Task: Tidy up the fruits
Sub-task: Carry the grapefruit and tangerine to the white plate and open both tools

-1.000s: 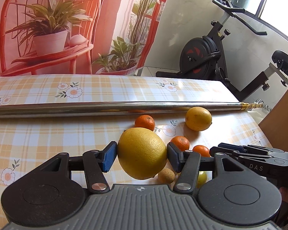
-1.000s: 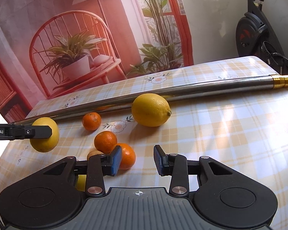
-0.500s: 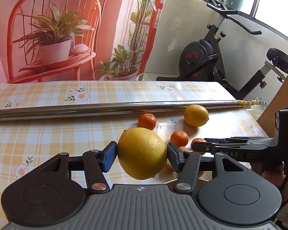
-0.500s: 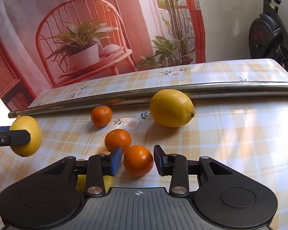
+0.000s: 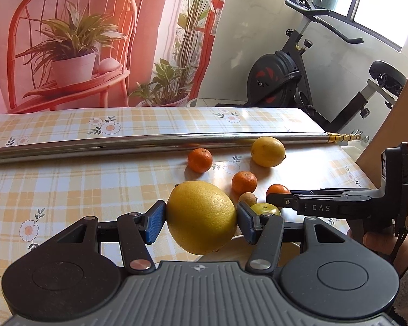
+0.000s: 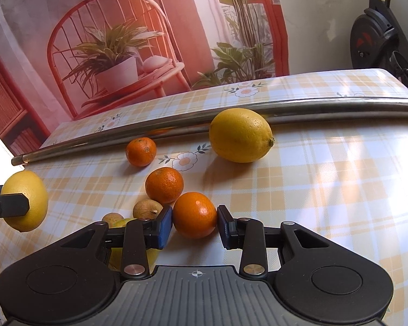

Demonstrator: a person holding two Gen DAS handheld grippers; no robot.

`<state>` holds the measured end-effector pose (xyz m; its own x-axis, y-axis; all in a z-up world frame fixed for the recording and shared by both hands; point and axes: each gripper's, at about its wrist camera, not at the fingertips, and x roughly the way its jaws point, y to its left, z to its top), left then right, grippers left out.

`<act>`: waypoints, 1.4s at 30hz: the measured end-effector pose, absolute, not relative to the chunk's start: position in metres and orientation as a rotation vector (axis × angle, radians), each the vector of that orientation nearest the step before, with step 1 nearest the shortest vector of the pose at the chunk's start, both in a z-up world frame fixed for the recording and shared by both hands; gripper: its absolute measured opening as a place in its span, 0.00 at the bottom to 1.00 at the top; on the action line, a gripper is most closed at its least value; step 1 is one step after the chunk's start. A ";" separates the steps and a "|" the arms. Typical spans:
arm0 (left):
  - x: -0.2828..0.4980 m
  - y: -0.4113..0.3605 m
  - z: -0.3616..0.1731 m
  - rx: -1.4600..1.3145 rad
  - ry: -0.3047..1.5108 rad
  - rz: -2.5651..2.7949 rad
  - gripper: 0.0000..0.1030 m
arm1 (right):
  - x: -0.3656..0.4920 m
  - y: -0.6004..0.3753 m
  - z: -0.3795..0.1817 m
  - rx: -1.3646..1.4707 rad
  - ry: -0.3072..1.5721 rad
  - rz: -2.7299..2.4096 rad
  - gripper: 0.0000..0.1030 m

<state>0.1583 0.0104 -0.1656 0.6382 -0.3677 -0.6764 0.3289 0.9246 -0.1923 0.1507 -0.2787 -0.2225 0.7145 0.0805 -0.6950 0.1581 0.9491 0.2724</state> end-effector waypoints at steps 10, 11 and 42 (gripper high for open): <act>0.147 0.008 -0.162 -0.035 0.776 -0.435 0.58 | 0.121 -0.277 -0.206 0.351 0.720 -0.058 0.32; 0.146 0.007 -0.162 -0.030 0.777 -0.439 0.58 | 0.118 -0.275 -0.203 0.344 0.714 -0.059 0.32; 0.132 -0.030 -0.193 0.176 0.867 -0.560 0.58 | 0.079 -0.247 -0.178 0.332 0.709 0.029 0.32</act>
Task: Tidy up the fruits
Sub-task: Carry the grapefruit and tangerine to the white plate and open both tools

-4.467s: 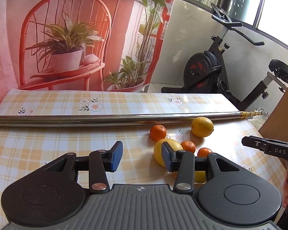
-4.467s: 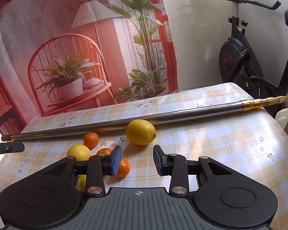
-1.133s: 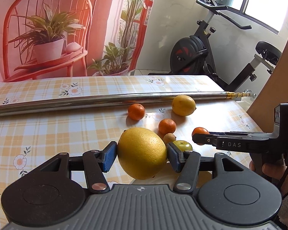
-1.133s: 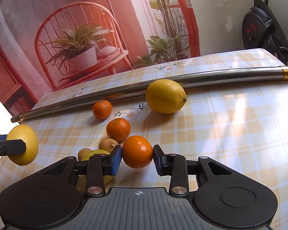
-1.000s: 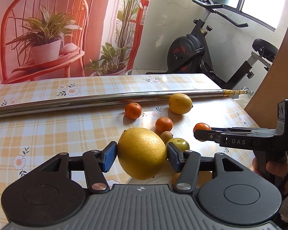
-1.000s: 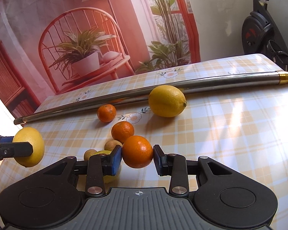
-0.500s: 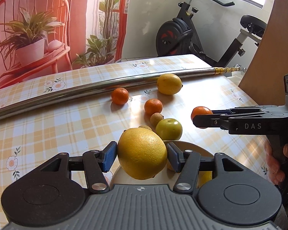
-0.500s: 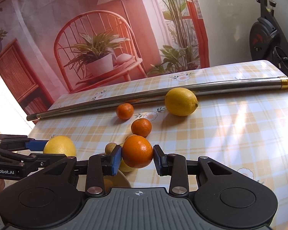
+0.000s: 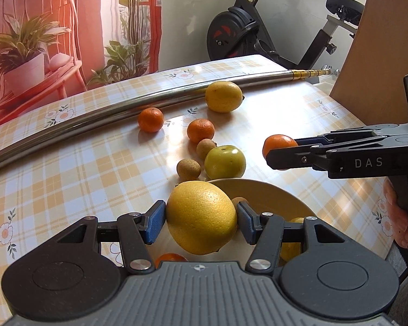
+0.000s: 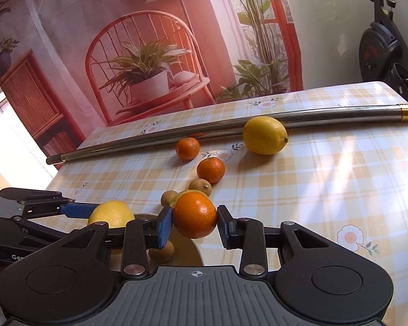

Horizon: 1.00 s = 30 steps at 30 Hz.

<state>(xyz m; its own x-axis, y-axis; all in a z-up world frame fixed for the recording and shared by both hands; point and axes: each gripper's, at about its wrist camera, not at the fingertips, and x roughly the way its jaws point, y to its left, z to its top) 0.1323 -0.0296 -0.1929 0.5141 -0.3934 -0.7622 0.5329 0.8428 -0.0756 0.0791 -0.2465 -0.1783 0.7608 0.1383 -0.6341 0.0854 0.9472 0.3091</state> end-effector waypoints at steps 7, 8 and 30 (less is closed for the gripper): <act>0.135 -0.033 -0.200 0.185 0.895 -0.558 0.58 | 0.075 -0.249 -0.182 0.345 0.716 0.025 0.32; 0.136 -0.033 -0.201 0.184 0.899 -0.555 0.58 | 0.075 -0.249 -0.182 0.346 0.717 0.023 0.32; 0.139 -0.018 -0.195 0.058 0.886 -0.556 0.57 | 0.071 -0.246 -0.186 0.352 0.739 0.033 0.32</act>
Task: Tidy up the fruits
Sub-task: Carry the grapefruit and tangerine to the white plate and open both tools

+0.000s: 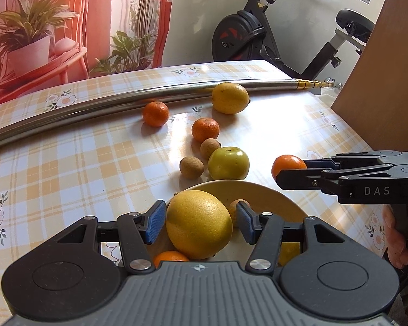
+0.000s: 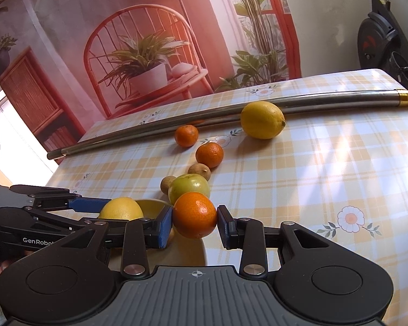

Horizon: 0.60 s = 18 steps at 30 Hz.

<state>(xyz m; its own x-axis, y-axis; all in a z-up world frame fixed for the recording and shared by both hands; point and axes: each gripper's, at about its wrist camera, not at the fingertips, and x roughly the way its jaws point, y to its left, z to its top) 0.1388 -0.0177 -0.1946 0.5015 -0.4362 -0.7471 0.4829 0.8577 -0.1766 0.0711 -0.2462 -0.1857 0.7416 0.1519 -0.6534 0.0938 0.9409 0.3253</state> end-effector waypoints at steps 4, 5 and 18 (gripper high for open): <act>0.139 -0.011 -0.185 0.019 0.861 -0.531 0.57 | 0.072 -0.242 -0.185 0.344 0.747 0.041 0.32; 0.138 -0.008 -0.183 0.003 0.856 -0.525 0.57 | 0.072 -0.241 -0.184 0.341 0.750 0.046 0.32; 0.125 0.019 -0.166 -0.077 0.791 -0.403 0.57 | 0.075 -0.213 -0.189 0.244 0.847 0.081 0.29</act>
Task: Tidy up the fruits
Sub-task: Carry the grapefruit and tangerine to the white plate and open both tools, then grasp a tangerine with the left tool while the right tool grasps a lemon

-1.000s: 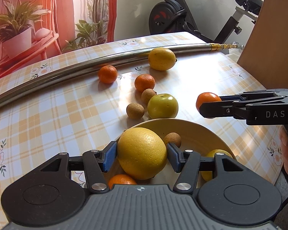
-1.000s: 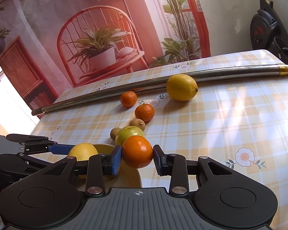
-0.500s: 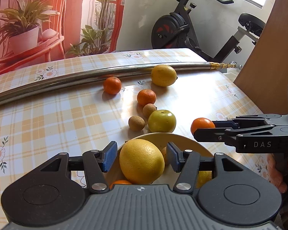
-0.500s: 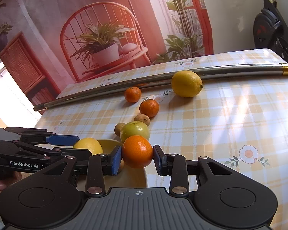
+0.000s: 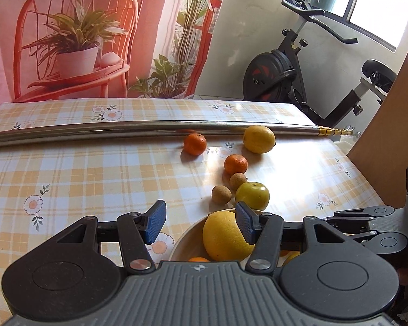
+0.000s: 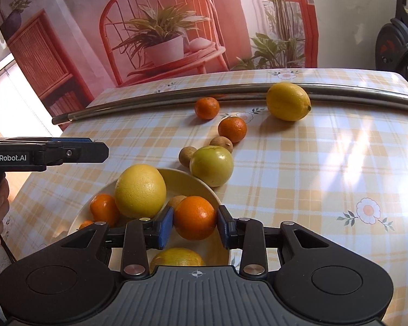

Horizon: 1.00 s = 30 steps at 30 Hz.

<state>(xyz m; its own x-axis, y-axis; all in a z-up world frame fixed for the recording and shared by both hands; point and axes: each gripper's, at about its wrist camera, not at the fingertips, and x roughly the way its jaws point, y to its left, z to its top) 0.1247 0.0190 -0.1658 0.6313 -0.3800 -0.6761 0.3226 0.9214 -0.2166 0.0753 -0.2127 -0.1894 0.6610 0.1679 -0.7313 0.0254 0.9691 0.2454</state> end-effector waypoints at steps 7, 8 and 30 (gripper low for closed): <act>0.121 0.029 -0.170 -0.101 0.793 -0.389 0.57 | 0.079 -0.197 -0.189 0.167 0.886 0.092 0.26; 0.121 0.029 -0.170 -0.104 0.792 -0.389 0.57 | 0.080 -0.195 -0.189 0.159 0.888 0.091 0.26; 0.130 0.051 -0.157 -0.102 0.750 -0.315 0.57 | 0.079 -0.209 -0.165 0.182 0.789 0.029 0.27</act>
<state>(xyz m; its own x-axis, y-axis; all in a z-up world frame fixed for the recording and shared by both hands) 0.1298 0.0511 -0.1565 0.6874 -0.3170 -0.6535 0.2444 0.9482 -0.2028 0.0793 -0.2094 -0.1651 0.7052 0.0934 -0.7028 0.0422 0.9840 0.1731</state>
